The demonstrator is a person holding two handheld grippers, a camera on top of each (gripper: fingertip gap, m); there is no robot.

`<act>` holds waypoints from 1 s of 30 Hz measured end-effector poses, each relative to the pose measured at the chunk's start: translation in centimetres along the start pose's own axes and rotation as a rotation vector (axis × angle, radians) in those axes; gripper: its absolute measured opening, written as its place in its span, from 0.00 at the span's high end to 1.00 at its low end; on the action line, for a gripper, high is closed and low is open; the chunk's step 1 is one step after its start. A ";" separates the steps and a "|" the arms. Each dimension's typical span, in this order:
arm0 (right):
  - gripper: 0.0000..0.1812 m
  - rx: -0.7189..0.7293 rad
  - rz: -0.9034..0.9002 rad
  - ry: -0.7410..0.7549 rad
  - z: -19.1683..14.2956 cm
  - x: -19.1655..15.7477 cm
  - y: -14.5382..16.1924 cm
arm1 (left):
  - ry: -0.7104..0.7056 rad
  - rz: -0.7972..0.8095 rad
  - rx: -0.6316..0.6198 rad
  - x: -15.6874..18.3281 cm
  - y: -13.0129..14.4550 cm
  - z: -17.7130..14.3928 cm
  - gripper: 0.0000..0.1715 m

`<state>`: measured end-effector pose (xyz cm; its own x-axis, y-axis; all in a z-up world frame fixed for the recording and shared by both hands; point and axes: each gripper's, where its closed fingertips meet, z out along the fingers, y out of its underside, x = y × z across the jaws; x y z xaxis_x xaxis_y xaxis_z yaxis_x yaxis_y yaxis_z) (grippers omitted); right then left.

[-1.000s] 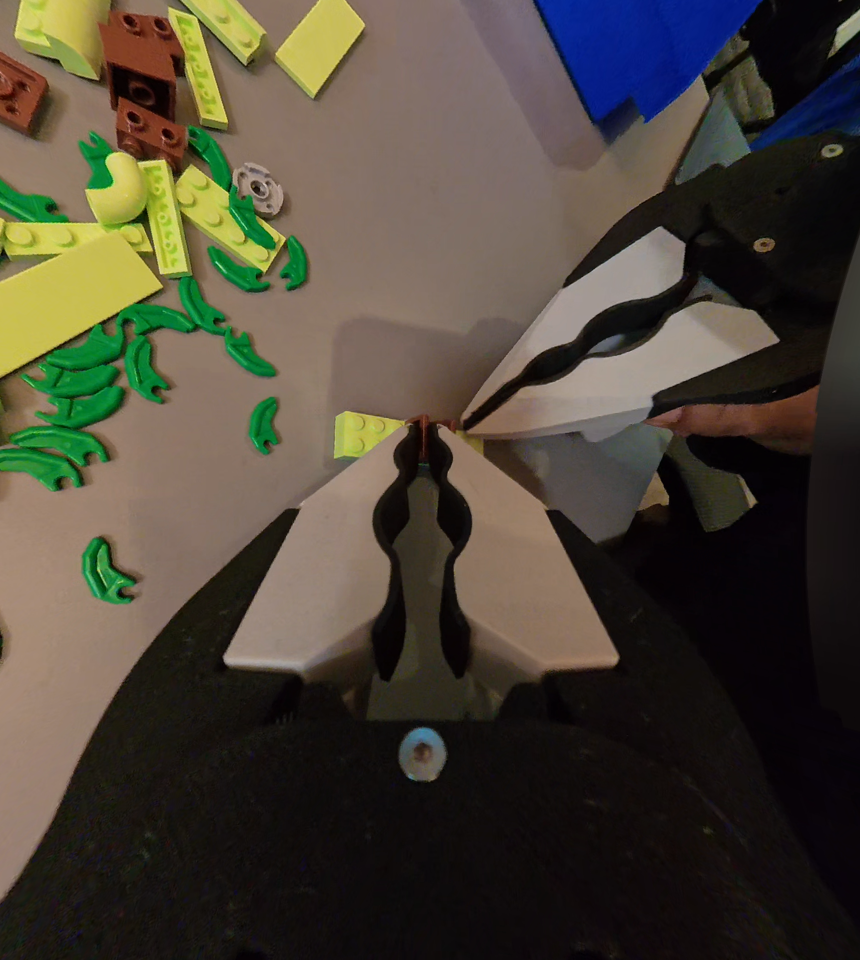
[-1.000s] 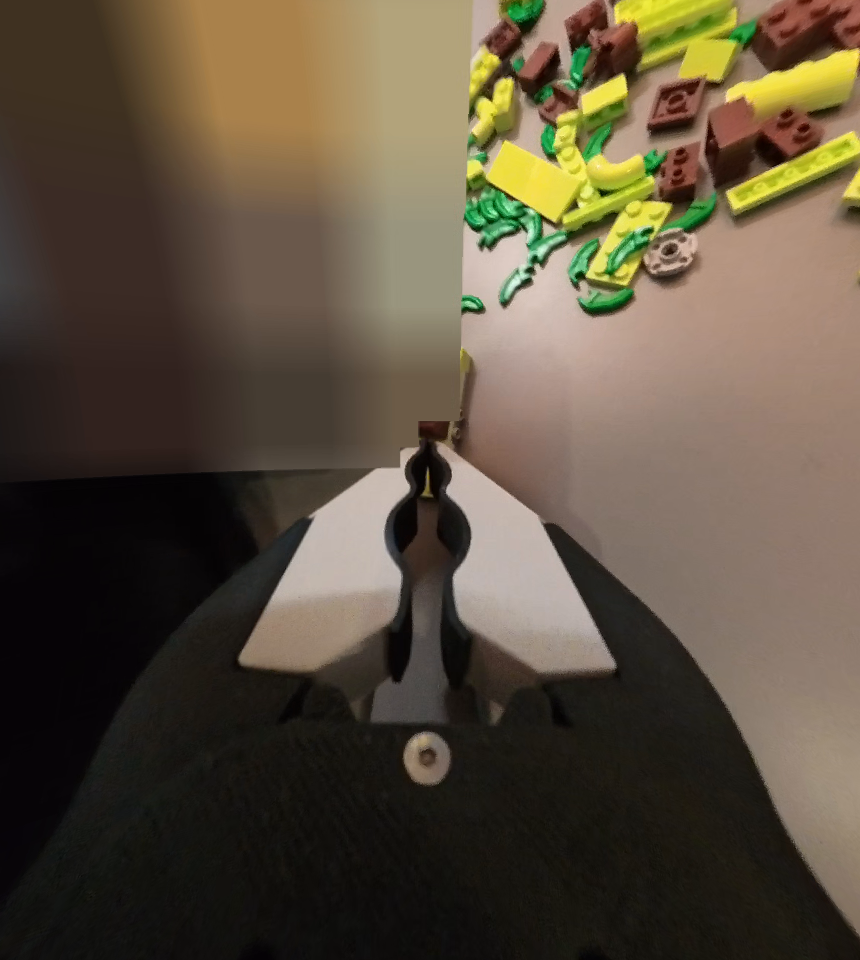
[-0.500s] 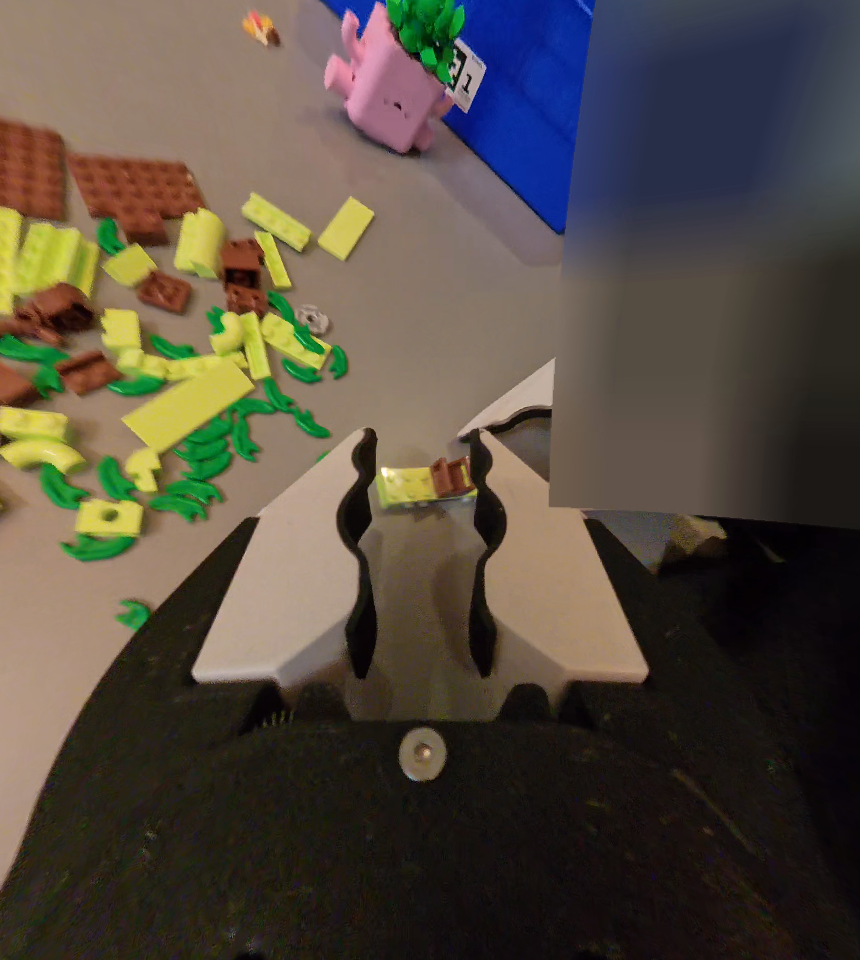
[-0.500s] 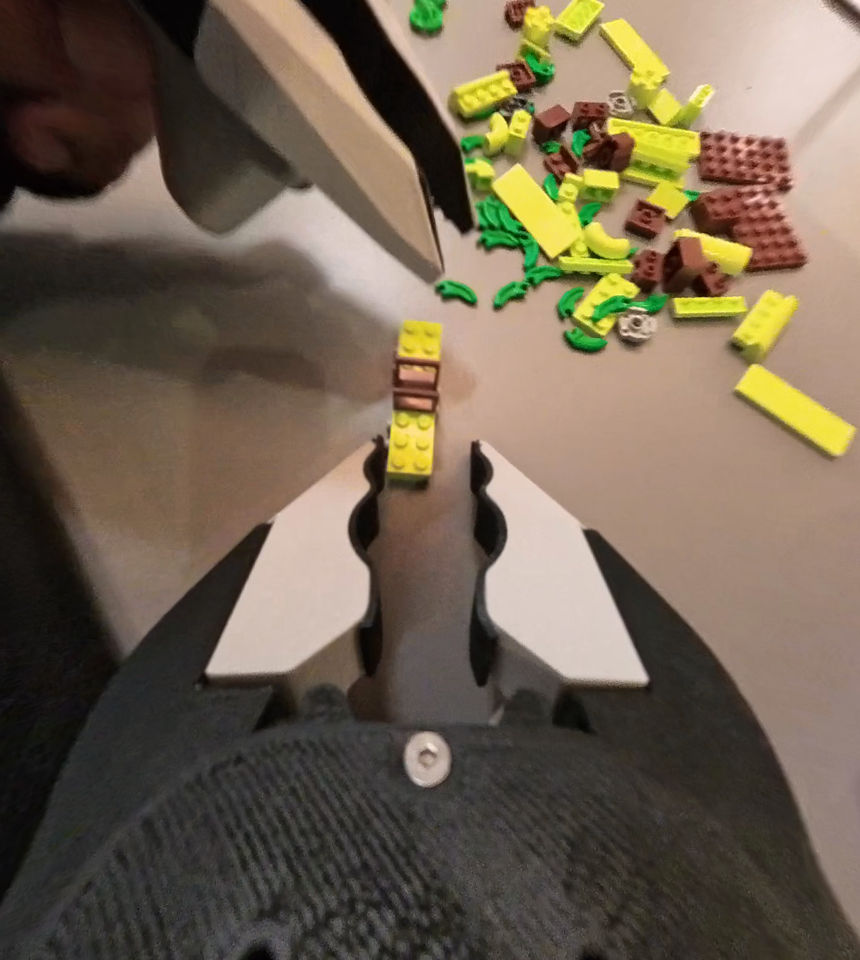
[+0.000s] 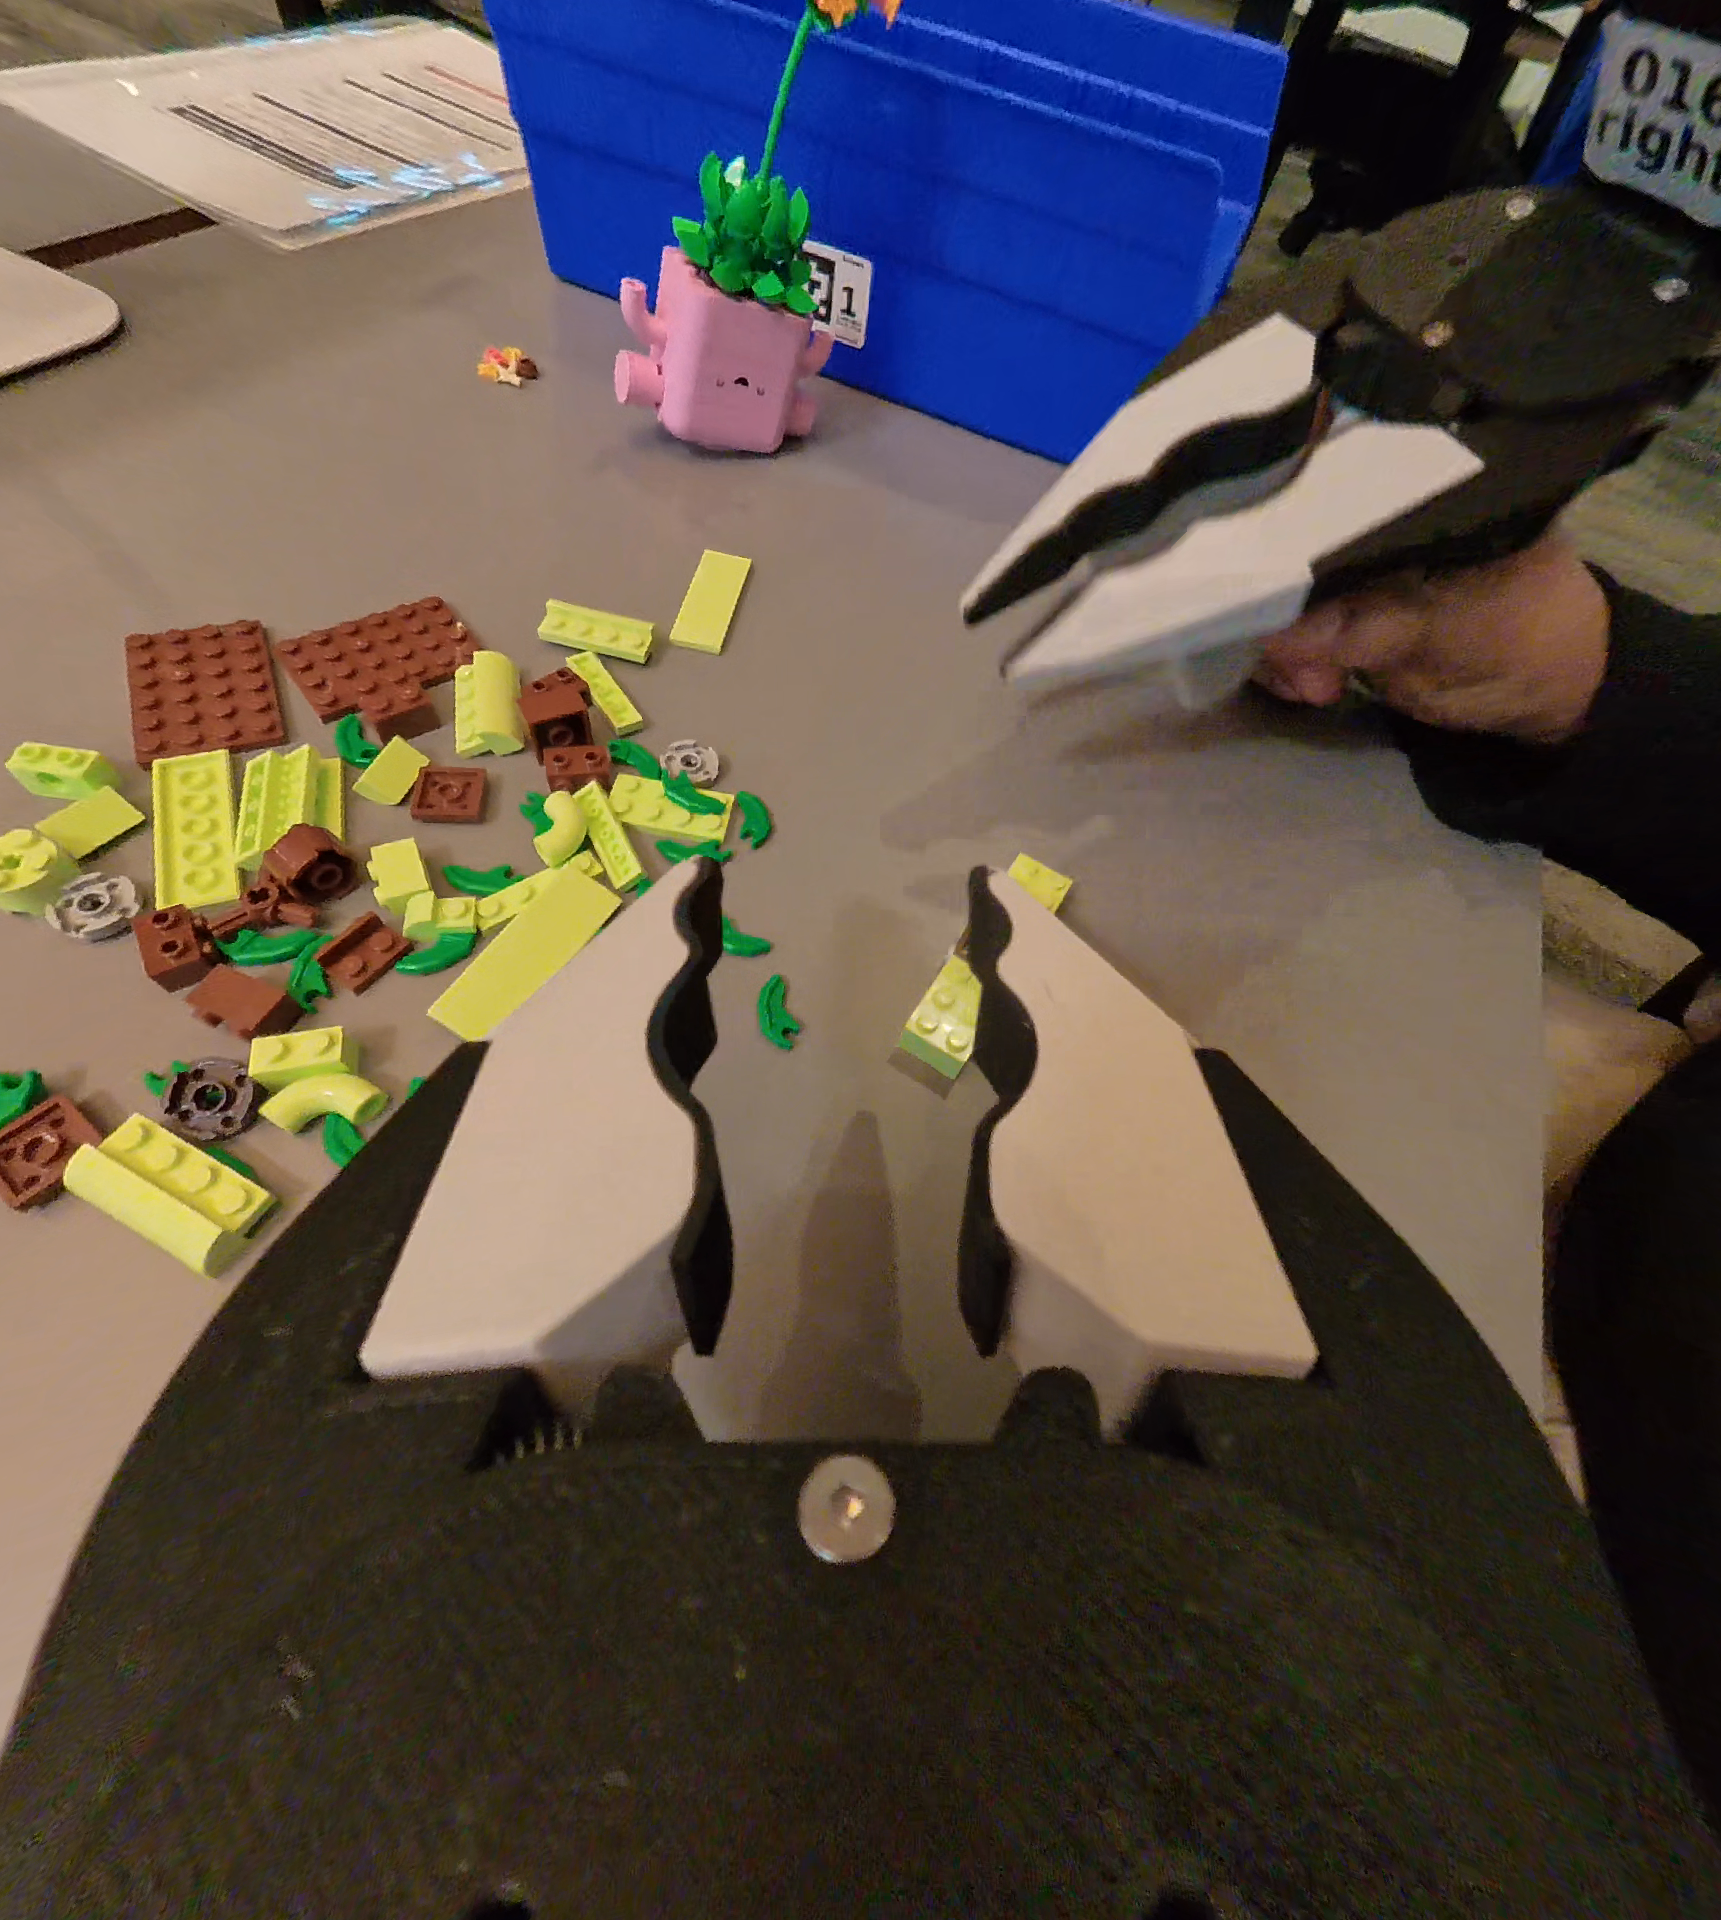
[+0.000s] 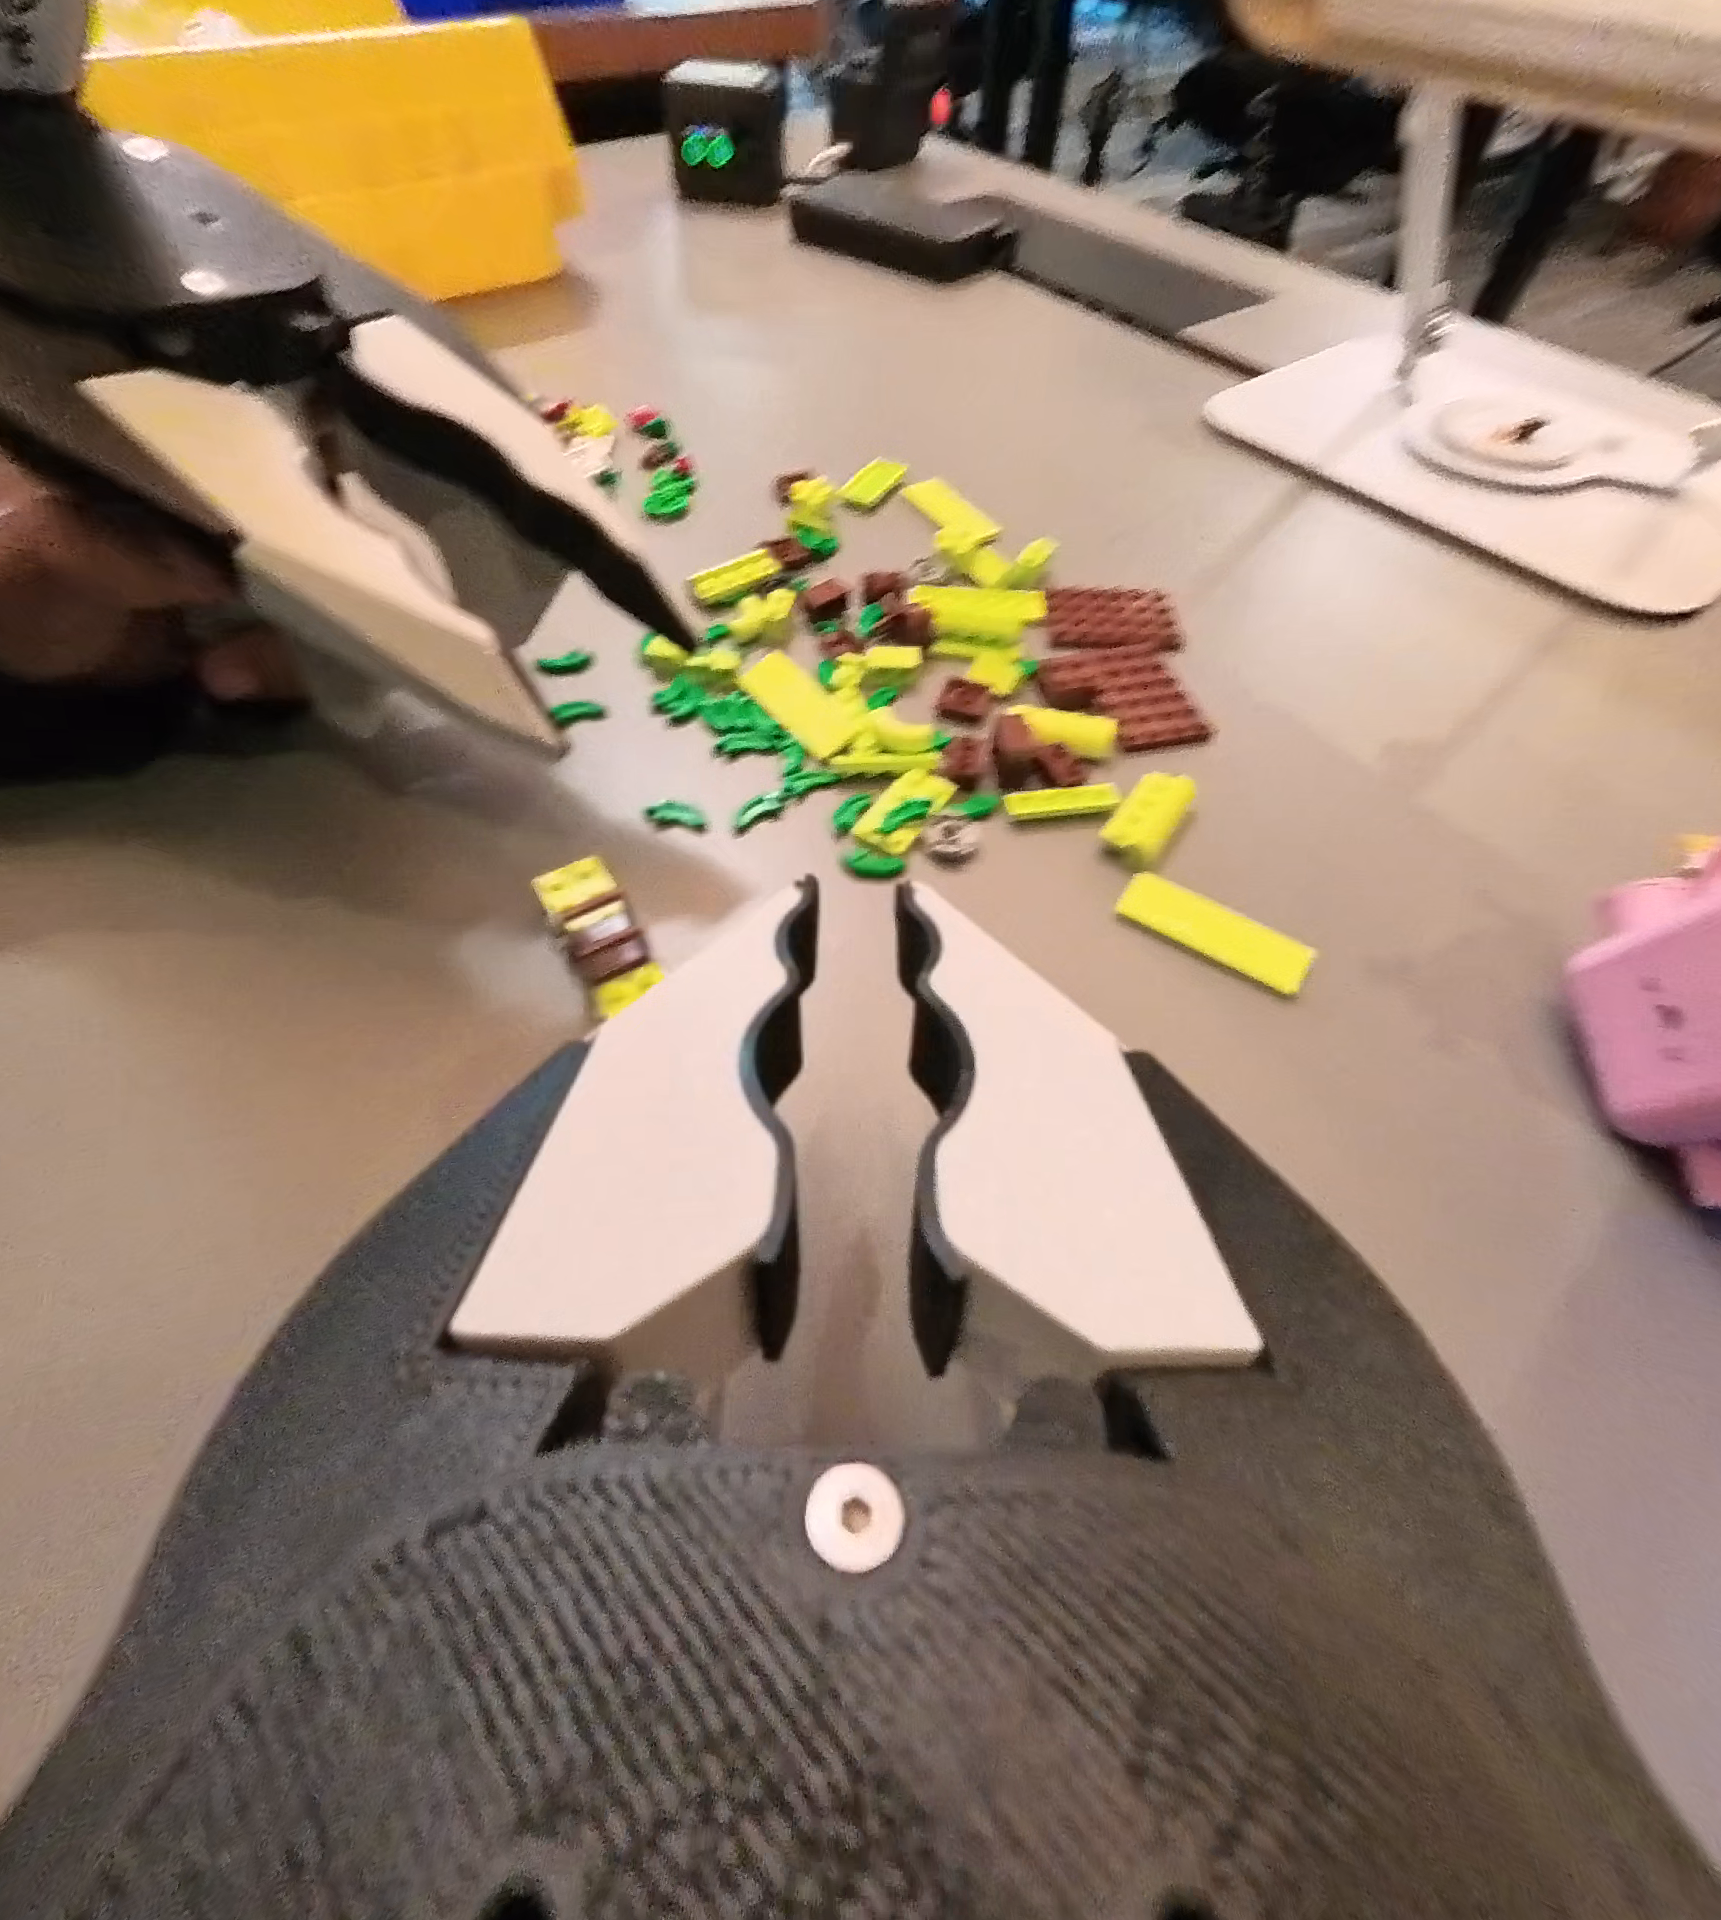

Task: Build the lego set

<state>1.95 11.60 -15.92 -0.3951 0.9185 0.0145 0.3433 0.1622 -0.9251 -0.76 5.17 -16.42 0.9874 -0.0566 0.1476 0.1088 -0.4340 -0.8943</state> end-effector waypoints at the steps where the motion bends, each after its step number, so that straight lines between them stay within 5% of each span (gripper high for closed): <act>1: 0.93 0.014 -0.002 0.027 0.1 0.8 -0.3 | -0.010 -0.001 -0.009 -0.2 0.1 0.0 0.71; 7: 0.95 -0.031 -0.019 0.058 0.9 1.3 0.1 | -0.061 0.046 -0.052 -0.3 0.6 0.4 0.70; 19: 0.96 -0.102 -0.375 0.143 1.8 -1.1 1.2 | -0.050 0.044 -0.110 -0.2 1.3 1.1 0.71; 30: 0.89 -0.033 -0.176 0.037 1.1 -0.6 0.2 | -0.014 0.056 -0.112 0.3 1.4 1.1 0.74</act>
<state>1.35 10.71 -16.49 -0.4204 0.8873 0.1896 0.2992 0.3328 -0.8943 -0.20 5.56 -18.10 0.9932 -0.0708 0.0921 0.0409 -0.5287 -0.8478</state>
